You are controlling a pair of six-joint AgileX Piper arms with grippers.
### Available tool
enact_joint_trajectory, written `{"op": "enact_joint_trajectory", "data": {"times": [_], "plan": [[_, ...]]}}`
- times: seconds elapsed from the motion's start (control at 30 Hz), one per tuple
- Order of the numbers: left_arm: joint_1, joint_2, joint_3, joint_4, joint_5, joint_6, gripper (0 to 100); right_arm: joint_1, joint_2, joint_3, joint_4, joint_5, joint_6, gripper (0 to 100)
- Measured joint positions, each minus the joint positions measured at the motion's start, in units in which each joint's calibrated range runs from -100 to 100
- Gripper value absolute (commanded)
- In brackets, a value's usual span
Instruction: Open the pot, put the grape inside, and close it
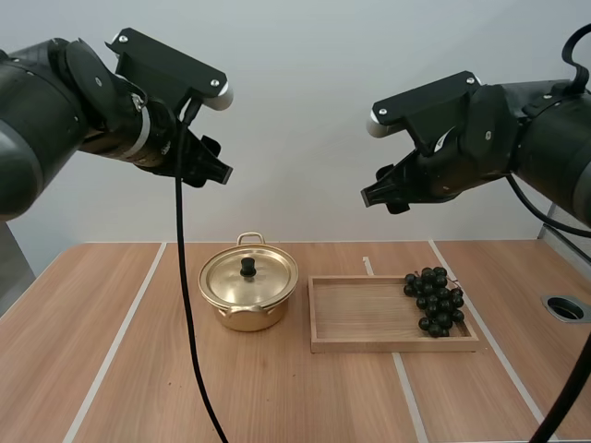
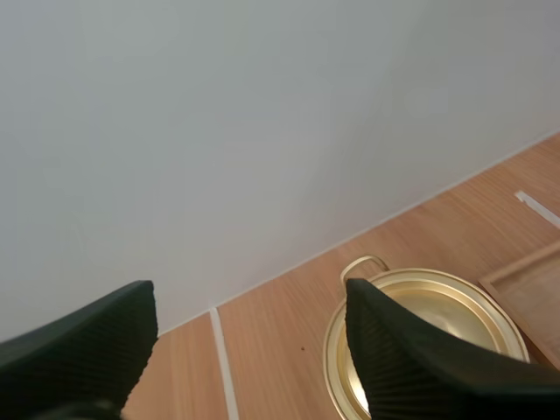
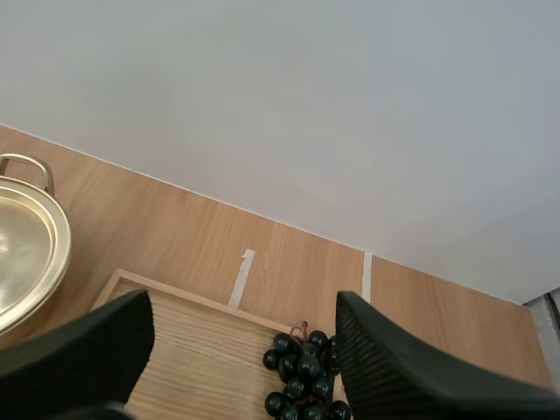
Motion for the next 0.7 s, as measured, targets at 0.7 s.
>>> {"op": "enact_joint_trajectory", "data": {"times": [0.7], "plan": [[-9.42, 22.21, -0.83, 1.94, 3.07, -0.55, 100, 0.00, 0.00, 0.00, -10.79, 3.14, 4.80, 100]]}}
